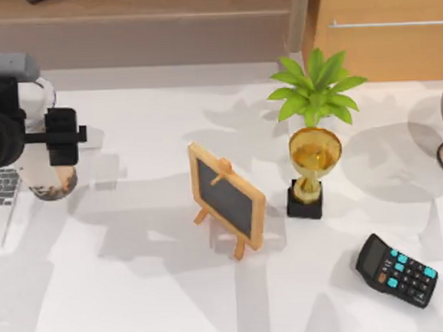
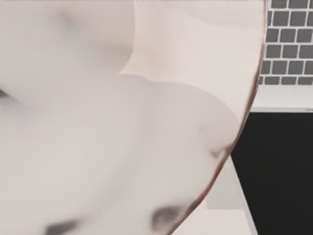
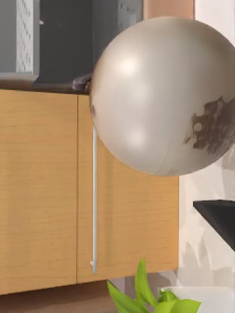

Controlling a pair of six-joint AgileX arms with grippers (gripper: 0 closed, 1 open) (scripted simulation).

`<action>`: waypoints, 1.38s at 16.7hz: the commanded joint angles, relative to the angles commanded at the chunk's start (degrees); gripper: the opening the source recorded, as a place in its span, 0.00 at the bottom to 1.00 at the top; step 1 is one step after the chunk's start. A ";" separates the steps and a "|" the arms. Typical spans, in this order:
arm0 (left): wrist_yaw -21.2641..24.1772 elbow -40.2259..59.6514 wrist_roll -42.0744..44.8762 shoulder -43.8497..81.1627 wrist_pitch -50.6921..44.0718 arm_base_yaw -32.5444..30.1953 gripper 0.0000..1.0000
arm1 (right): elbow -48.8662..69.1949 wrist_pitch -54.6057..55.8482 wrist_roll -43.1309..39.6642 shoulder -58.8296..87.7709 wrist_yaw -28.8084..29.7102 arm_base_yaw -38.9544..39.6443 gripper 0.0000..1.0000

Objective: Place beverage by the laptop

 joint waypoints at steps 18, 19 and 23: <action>-0.01 -3.57 0.12 0.80 8.40 0.45 0.00 | 0.00 0.00 0.00 0.00 0.00 0.00 1.00; 0.03 -4.06 0.09 1.25 8.35 0.42 0.00 | 0.00 0.00 0.00 0.00 0.00 0.00 1.00; 0.13 -5.31 0.02 2.45 7.74 0.35 0.00 | 0.00 0.00 0.00 0.00 0.00 0.00 1.00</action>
